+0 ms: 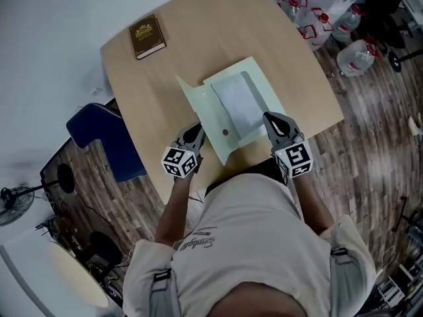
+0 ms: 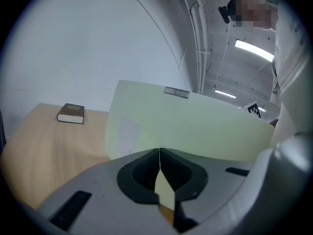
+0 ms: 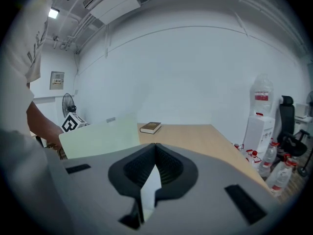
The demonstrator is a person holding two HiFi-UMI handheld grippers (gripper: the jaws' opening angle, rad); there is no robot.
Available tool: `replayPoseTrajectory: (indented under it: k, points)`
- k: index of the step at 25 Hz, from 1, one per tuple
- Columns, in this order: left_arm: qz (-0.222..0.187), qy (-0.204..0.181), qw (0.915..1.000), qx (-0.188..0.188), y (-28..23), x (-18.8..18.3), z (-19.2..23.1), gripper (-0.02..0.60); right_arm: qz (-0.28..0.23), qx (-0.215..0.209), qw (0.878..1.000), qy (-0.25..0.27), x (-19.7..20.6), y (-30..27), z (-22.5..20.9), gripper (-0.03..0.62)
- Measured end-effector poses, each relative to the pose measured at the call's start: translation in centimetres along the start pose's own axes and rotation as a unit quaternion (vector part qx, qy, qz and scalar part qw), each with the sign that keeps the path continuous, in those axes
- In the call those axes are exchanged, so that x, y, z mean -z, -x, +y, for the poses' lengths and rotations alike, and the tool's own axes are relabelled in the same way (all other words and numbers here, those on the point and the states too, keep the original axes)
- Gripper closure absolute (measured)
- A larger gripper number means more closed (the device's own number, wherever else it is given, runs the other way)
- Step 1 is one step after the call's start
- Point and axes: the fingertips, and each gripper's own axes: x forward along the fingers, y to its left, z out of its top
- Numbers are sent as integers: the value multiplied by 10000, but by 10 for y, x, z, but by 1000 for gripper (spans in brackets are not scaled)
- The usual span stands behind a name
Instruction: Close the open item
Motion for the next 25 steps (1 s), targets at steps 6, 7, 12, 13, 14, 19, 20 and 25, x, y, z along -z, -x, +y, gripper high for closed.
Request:
replayPoseTrajectory:
  k: [6, 7, 12, 13, 14, 19, 20, 25]
  points:
    - [9, -95, 9999, 107, -30, -6, -19, 566, 25, 117, 9999, -52, 6, 14, -27, 605]
    - [20, -112, 9999, 109, -34, -6, -22, 566, 30, 129, 9999, -62, 7, 16, -32, 605]
    - [88, -231, 9996, 103, -52, -7, -29, 566, 24, 176, 9998, -74, 10, 20, -52, 605]
    - [107, -260, 9996, 100, -56, -7, -31, 567, 21, 176, 9998, -79, 10, 22, -56, 605]
    - [127, -282, 9995, 99, -60, -7, -34, 566, 20, 175, 9998, -85, 11, 23, -60, 605]
    - [233, -378, 9990, 104, -79, -6, -44, 566, 58, 162, 9998, -126, 16, 28, -78, 605]
    - [255, -388, 9989, 108, -84, -6, -45, 566, 64, 163, 9998, -133, 17, 29, -82, 605]
    - [399, -457, 9981, 122, -106, -1, -51, 566, 69, 172, 9996, -215, 22, 28, -100, 605]
